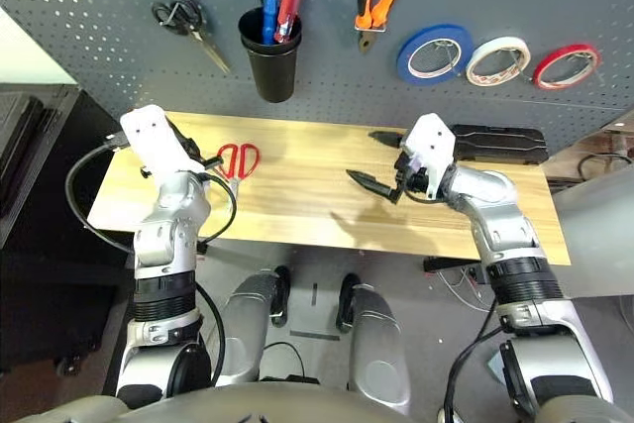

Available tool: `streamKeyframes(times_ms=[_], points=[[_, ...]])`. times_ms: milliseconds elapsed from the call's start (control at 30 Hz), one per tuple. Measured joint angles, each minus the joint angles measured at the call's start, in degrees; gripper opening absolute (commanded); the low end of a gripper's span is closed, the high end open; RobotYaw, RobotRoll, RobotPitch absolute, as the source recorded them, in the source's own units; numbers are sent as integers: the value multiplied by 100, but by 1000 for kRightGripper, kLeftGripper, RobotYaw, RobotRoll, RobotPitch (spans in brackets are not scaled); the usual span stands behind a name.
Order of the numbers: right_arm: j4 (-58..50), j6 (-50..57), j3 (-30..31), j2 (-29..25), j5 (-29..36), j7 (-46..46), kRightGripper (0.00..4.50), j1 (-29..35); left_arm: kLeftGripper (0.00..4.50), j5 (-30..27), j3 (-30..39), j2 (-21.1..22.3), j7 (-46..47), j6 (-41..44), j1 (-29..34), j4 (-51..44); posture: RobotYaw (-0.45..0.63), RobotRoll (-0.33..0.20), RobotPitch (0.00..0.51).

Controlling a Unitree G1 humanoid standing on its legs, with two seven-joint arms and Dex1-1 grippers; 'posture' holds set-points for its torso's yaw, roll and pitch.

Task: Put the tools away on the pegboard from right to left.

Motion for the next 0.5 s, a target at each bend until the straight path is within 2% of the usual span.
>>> streamKeyframes(times_ms=[167,333,500], points=[[-115,-102,-379,25,480,139,4500,5,573,-154,159,51,-38,34,-211,-524,277,0,228],[-343,-132,-588,117,963,328,4500,19,573,-261,198,263,-128,71,-783,-1033,272,0,223],[-655,42,-770,128,1316,342,4500,84,573,-344,287,416,-151,219,-1308,-1093,262,0,219]])
